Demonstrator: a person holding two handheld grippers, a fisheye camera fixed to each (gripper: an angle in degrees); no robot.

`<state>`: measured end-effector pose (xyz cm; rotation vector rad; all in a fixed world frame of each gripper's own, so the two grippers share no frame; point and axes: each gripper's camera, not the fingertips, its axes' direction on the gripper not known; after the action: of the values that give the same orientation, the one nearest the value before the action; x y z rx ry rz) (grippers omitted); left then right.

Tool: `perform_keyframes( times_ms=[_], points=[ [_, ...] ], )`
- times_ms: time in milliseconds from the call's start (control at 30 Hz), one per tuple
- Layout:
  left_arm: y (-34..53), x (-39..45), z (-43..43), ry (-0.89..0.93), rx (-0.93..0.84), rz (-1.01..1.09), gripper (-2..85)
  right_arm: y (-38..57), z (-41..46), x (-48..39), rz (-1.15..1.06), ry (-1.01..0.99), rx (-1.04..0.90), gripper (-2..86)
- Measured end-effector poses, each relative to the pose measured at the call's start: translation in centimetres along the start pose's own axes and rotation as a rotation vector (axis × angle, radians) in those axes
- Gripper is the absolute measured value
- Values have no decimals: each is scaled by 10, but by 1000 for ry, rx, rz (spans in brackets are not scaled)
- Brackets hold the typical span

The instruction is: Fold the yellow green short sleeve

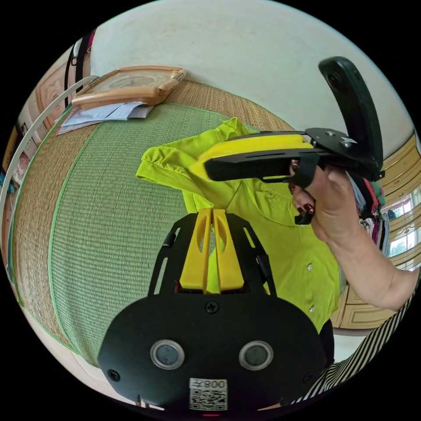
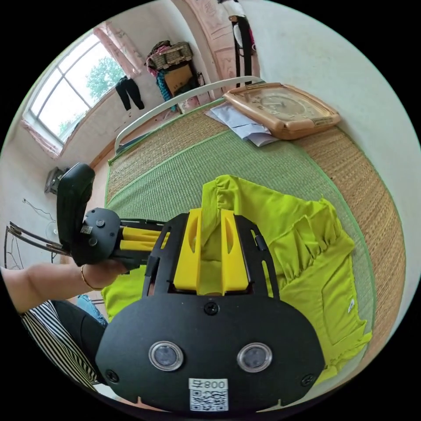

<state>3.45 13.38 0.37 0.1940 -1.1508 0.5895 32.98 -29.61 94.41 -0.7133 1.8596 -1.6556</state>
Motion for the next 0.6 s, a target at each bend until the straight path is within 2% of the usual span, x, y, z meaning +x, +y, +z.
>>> perform_keyframes(
  times_ms=[233,400,533,600],
  points=[
    [20,3,2,15,14,-30,5,-72,63,-20,-96,122,-118,75],
    [30,9,3,1,11,-20,5,-116,96,-21,-106,180,-168,8],
    [38,20,-5,-31,34,9,4,-137,94,-9,-57,100,-107,2],
    [41,29,-13,-28,63,42,4,-141,70,13,36,-24,15,2]
  ],
)
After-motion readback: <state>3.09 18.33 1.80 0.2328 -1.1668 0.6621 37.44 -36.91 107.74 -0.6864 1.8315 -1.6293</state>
